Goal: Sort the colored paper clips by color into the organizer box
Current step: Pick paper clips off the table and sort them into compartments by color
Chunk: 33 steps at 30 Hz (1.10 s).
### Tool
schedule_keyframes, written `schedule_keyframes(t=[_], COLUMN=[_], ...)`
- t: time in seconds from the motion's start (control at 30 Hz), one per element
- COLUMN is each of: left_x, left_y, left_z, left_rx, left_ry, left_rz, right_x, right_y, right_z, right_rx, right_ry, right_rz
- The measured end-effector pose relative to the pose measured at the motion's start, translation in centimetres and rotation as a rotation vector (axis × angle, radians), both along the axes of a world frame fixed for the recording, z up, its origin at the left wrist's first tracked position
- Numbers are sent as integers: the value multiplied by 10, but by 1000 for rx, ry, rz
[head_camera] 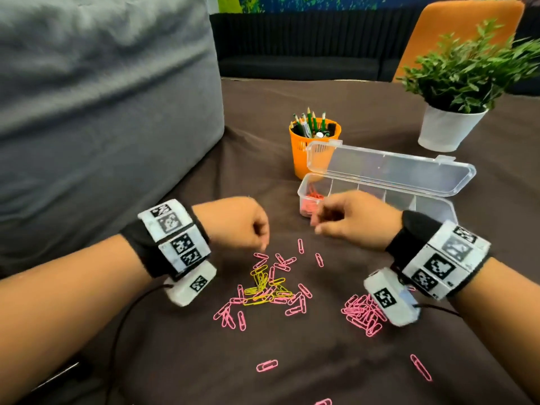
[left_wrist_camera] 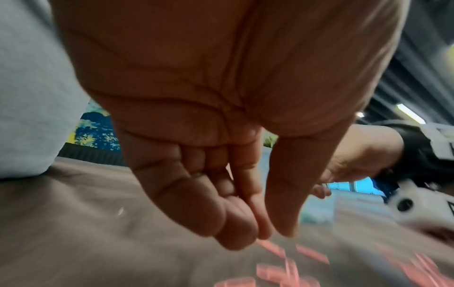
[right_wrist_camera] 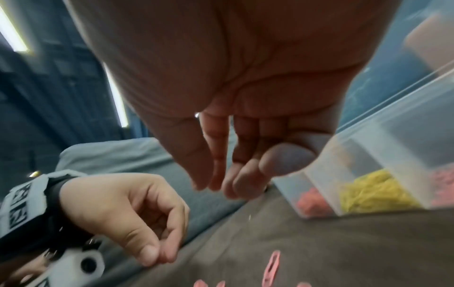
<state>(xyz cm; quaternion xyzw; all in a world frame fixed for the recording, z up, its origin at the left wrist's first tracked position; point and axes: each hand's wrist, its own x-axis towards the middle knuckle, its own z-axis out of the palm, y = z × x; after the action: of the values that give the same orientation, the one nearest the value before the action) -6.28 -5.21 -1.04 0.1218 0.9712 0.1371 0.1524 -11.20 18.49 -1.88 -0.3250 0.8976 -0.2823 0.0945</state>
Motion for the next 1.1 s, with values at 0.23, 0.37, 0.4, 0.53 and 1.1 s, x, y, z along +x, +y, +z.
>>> schedule_keyframes(t=[0.23,0.37,0.4,0.53,1.1], left_x=[44,48,49,54,49], left_y=[-13,-8,-7,-10,-31], left_z=[-33,-40,-41,-45,-44], left_rx=[-155,-148,-143,-96,342], left_ry=[-82,-31,-27,-22,-192], left_rz=[16,-4,-17,-33,309], right_x=[30,36,37,39,47], right_y=[-51,-68,-70,-68,-107], right_z=[-25,-33,-34,-37,-38], right_rx=[417,459,457,461,500], right_ry=[27,-12,-7,-11,-57], right_rz=[214,203,205,248,19])
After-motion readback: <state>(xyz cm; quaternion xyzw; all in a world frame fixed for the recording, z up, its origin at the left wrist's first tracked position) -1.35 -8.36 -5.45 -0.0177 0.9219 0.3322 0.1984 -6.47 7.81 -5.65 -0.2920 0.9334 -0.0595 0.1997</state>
